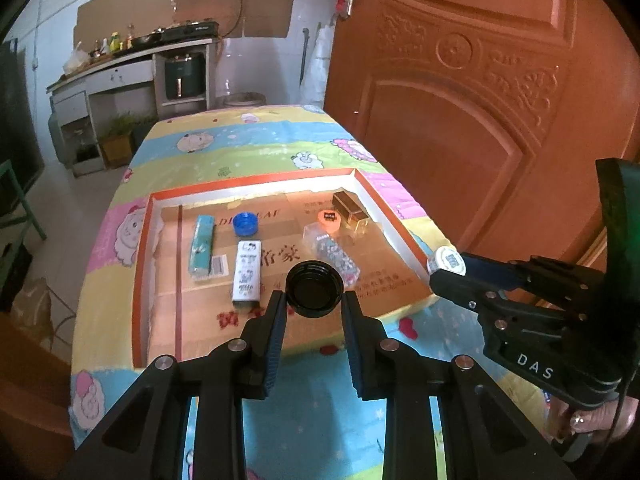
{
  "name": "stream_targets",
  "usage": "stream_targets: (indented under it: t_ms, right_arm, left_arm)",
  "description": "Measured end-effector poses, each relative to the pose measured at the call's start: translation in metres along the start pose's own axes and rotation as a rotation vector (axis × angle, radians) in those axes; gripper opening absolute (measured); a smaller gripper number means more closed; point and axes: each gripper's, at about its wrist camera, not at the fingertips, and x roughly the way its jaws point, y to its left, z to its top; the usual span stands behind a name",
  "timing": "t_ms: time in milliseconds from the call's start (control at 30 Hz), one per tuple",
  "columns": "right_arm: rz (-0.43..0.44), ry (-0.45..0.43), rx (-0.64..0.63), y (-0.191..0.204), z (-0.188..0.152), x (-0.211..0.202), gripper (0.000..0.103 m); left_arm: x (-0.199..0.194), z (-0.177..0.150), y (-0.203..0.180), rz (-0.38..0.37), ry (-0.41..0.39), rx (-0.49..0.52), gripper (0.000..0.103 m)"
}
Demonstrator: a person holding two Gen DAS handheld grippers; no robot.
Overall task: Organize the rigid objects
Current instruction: 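Carry the black cap and white container over into the cardboard tray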
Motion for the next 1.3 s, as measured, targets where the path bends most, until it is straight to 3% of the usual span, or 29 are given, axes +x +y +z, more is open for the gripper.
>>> stream_targets:
  t_ms: [433,1300]
  right_arm:
    - [0.010,0.035,0.011,-0.016,0.024,0.045,0.030]
    - [-0.001,0.147,0.005,-0.027,0.038,0.111,0.030]
  left_arm:
    - [0.051,0.029,0.004,0.010,0.051,0.001,0.029]
    - [0.112,0.031,0.024,0.030,0.155,-0.020,0.029]
